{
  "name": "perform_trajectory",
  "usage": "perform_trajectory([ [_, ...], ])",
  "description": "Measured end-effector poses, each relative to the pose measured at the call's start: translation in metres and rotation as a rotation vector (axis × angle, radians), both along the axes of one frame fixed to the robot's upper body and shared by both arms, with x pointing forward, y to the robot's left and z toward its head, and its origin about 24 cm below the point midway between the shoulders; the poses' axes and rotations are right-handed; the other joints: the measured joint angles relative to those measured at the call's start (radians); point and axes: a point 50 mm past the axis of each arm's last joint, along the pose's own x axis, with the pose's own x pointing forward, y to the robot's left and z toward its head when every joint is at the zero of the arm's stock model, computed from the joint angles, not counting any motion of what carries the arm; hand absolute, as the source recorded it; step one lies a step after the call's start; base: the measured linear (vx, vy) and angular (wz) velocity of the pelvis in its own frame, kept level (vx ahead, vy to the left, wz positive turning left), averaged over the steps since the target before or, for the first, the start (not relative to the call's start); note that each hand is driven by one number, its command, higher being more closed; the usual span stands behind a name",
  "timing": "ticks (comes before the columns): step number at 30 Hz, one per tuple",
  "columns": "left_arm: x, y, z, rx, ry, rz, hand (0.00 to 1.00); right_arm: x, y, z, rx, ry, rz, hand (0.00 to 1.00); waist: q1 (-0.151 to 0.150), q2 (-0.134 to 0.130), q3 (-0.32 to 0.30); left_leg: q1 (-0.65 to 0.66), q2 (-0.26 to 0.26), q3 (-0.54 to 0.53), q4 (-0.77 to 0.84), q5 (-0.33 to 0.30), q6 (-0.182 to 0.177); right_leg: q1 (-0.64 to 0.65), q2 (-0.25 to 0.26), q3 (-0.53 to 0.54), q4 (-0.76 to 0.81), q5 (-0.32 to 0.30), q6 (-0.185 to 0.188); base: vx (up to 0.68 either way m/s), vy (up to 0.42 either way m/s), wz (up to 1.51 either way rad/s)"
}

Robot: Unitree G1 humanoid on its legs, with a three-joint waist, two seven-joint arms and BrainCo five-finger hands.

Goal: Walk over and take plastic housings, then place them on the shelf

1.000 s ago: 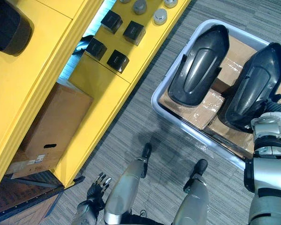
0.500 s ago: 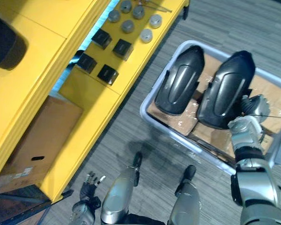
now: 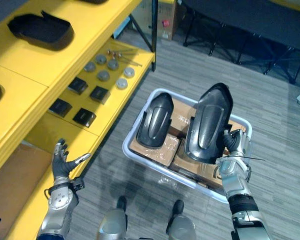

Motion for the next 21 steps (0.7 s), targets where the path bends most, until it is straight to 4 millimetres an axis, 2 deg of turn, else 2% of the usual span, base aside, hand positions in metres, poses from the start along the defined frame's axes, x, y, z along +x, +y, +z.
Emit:
perform_trajectory([
  [2, 0.007, -0.013, 0.002, -0.035, 0.006, -0.095, 0.00, 0.003, 0.011, 0.008, -0.029, -0.058, 0.051, 1.00, 0.000, -0.001, -0.006, 0.024, 0.002, 0.019, -0.001, -0.002, -0.002, 0.020, 0.003, 0.018, -0.021, 0.014, -0.001, -0.09, 0.018, -0.26],
  [5, 0.017, -0.040, 0.003, -0.071, 0.043, -0.270, 0.00, 0.006, 0.028, 0.025, -0.085, -0.155, 0.138, 1.00, -0.023, -0.008, -0.042, 0.021, 0.001, 0.036, -0.003, -0.005, -0.002, 0.022, 0.007, 0.027, -0.058, 0.040, -0.002, -0.09, 0.016, -0.18],
  [9, 0.023, -0.069, 0.002, -0.166, 0.109, -0.468, 0.00, 0.009, 0.047, 0.037, -0.142, -0.250, 0.248, 1.00, -0.041, -0.018, -0.070, 0.034, -0.003, 0.067, -0.003, -0.005, -0.002, 0.026, 0.008, 0.054, -0.087, 0.068, -0.003, -0.06, 0.018, -0.21],
  [12, 0.026, -0.086, 0.002, -0.243, 0.152, -0.552, 0.00, 0.007, 0.057, 0.047, -0.172, -0.320, 0.314, 1.00, -0.053, -0.019, -0.084, 0.038, -0.004, 0.071, -0.004, -0.005, -0.002, 0.029, 0.009, 0.062, -0.099, 0.077, -0.003, -0.03, 0.015, -0.10],
  [16, 0.030, -0.099, 0.004, -0.298, 0.177, -0.581, 0.00, 0.005, 0.072, 0.050, -0.195, -0.357, 0.408, 1.00, -0.054, -0.018, -0.101, 0.038, -0.004, 0.079, -0.006, -0.005, -0.002, 0.027, 0.012, 0.072, -0.114, 0.090, -0.002, -0.01, 0.012, -0.08],
  [21, 0.034, -0.104, 0.005, -0.329, 0.202, -0.598, 0.00, 0.005, 0.086, 0.051, -0.220, -0.363, 0.489, 1.00, -0.056, -0.021, -0.103, 0.037, -0.007, 0.077, -0.011, -0.004, -0.002, 0.027, 0.010, 0.072, -0.117, 0.095, -0.002, 0.00, 0.000, 0.00],
])
